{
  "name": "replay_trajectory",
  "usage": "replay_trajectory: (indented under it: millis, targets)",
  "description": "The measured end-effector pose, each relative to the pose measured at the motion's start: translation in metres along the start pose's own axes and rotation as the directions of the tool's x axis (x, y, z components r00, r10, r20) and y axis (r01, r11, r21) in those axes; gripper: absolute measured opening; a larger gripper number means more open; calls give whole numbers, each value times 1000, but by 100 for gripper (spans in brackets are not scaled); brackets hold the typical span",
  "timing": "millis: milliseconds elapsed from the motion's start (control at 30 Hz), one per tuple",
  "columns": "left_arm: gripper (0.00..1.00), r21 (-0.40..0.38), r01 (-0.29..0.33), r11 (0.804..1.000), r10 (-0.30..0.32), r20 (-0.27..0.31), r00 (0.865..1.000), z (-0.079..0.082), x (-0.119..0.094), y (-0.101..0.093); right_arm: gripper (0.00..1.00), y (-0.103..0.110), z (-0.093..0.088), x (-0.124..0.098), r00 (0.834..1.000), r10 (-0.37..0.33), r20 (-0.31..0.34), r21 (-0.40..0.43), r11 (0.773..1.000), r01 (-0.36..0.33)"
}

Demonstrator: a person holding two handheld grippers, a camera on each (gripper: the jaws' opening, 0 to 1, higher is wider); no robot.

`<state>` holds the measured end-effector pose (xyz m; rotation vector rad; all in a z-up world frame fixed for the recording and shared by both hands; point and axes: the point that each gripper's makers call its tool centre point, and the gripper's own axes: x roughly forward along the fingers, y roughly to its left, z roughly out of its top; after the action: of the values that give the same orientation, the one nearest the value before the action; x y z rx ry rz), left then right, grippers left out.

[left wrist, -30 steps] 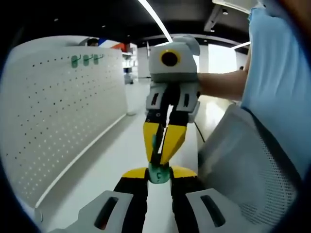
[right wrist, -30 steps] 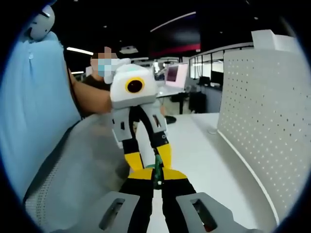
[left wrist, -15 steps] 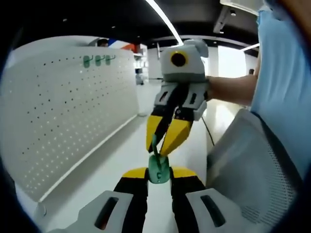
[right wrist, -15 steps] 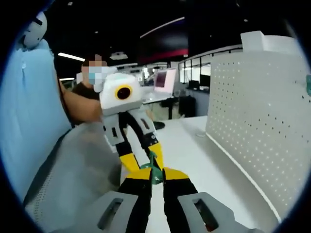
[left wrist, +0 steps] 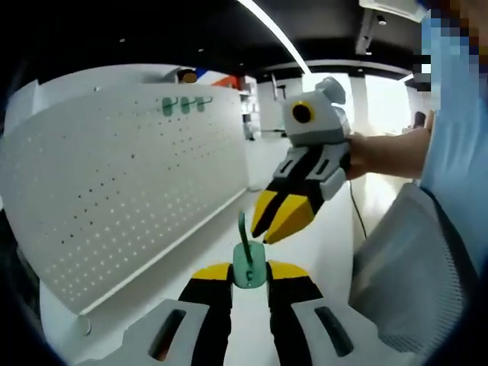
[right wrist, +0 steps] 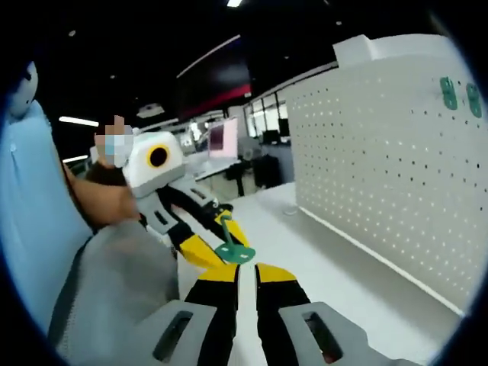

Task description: Insert the hook assembly into the mounting plate slot until the hook locks in place.

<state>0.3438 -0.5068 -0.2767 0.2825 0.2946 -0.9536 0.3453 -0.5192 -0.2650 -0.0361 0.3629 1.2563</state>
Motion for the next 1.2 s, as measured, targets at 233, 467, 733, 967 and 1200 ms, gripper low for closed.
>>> replay_trajectory:
  millis: [233,467,733,967,1200]
  targets:
    - [17,-12,-59,998,60,53,997,12,-2,11,6,-6,17,0,997,-12,78,144,990,1]
    - [17,12,-83,996,82,71,994,18,-1,10,6,-7,17,3,996,-16,83,231,973,-4]
    - [17,44,-120,992,115,96,989,25,0,12,5,-11,23,1,992,-25,123,360,933,-21]
    - [17,76,-153,985,145,111,983,31,1,12,4,-10,27,1,988,-26,149,450,892,-44]
    - [17,121,-207,971,191,133,973,38,-1,14,2,-10,33,0,983,-31,183,510,857,-68]
